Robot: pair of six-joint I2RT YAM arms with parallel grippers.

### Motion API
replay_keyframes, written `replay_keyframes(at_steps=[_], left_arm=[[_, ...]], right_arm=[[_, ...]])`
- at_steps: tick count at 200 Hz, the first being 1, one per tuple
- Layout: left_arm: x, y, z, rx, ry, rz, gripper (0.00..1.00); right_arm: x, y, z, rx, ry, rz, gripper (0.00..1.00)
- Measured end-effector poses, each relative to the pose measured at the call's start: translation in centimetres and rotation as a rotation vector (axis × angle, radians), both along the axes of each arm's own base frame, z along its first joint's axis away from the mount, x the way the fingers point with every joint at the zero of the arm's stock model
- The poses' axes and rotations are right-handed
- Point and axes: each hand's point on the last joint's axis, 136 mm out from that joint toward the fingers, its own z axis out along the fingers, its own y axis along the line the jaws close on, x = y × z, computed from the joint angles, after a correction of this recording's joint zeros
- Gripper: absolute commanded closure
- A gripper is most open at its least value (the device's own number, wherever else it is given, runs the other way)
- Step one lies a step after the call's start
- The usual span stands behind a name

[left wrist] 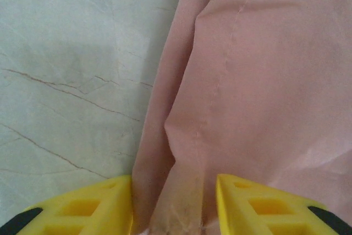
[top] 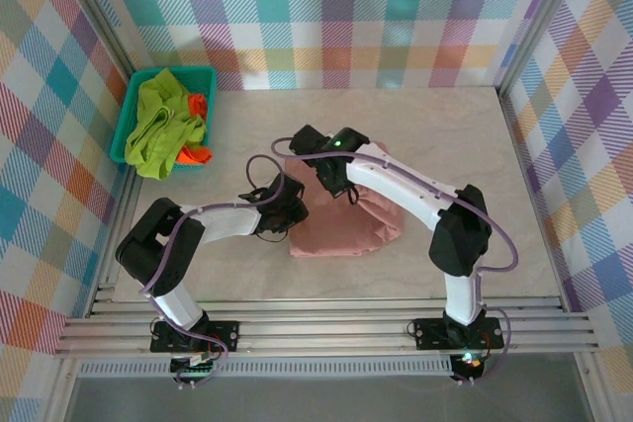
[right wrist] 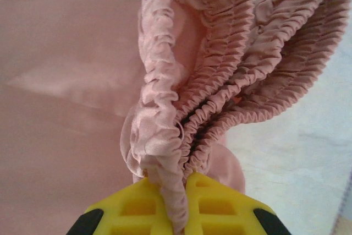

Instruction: Fold and stack the shorts

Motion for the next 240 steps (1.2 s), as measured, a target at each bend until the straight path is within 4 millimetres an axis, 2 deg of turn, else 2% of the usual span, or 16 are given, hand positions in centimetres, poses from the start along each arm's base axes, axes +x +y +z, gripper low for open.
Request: replay_keyframes(at_steps=[40, 83, 109, 120, 134, 145, 157, 170, 177, 197, 207, 216, 228, 240], left_arm=[[0.0, 0.2, -0.2, -0.015, -0.011, 0.031, 0.58], [-0.1, 0.2, -0.2, -0.038, -0.026, 0.052, 0.58], [-0.1, 0.3, -0.1, -0.061, -0.038, 0.067, 0.54], [0.0, 0.2, 0.2, -0.074, -0.05, 0.072, 0.48], [0.0, 0.2, 0.6, -0.094, -0.062, 0.083, 0.41], [-0.2, 0.5, 0.7, -0.095, -0.066, 0.094, 0.36], [-0.6, 1.2, 1.3, -0.084, -0.065, 0.107, 0.34], [-1.4, 2.7, 1.8, -0.057, -0.056, 0.125, 0.32], [-1.8, 3.5, 2.3, -0.046, -0.053, 0.132, 0.3], [-1.8, 6.3, 5.1, -0.031, -0.089, 0.167, 0.13], [-1.8, 7.3, 6.9, -0.027, -0.123, 0.16, 0.07], [-1.5, 7.9, 8.6, -0.032, -0.152, 0.16, 0.05], [-0.9, 7.4, 11.2, -0.049, -0.194, 0.118, 0.03], [0.1, 5.8, 13.7, -0.091, -0.227, 0.061, 0.03]], right_arm=[[-1.5, 3.3, -2.5, 0.159, 0.117, -0.025, 0.99], [-2.3, 5.8, -4.4, 0.32, 0.207, -0.07, 0.9], [-2.4, 7.0, -5.2, 0.421, 0.269, -0.101, 0.63], [-2.5, 7.7, -5.7, 0.481, 0.307, -0.118, 0.48], [-2.6, 8.8, -6.4, 0.571, 0.358, -0.121, 0.35], [-2.7, 8.7, -6.4, 0.638, 0.386, -0.14, 0.27], [-2.7, 8.7, -5.6, 0.732, 0.415, -0.141, 0.17], [-3.0, 8.7, -3.7, 0.838, 0.427, -0.127, 0.08], [-3.1, 8.5, -2.1, 0.893, 0.418, -0.115, 0.04], [-3.3, 7.1, 3.7, 1.045, 0.335, -0.059, 0.0], [-3.3, 5.7, 6.5, 1.109, 0.273, -0.036, 0.0], [-3.4, 4.4, 8.3, 1.151, 0.227, -0.027, 0.0], [-3.2, 2.6, 9.3, 1.18, 0.181, -0.037, 0.0], [-2.8, 1.1, 8.4, 1.177, 0.169, -0.077, 0.0]])
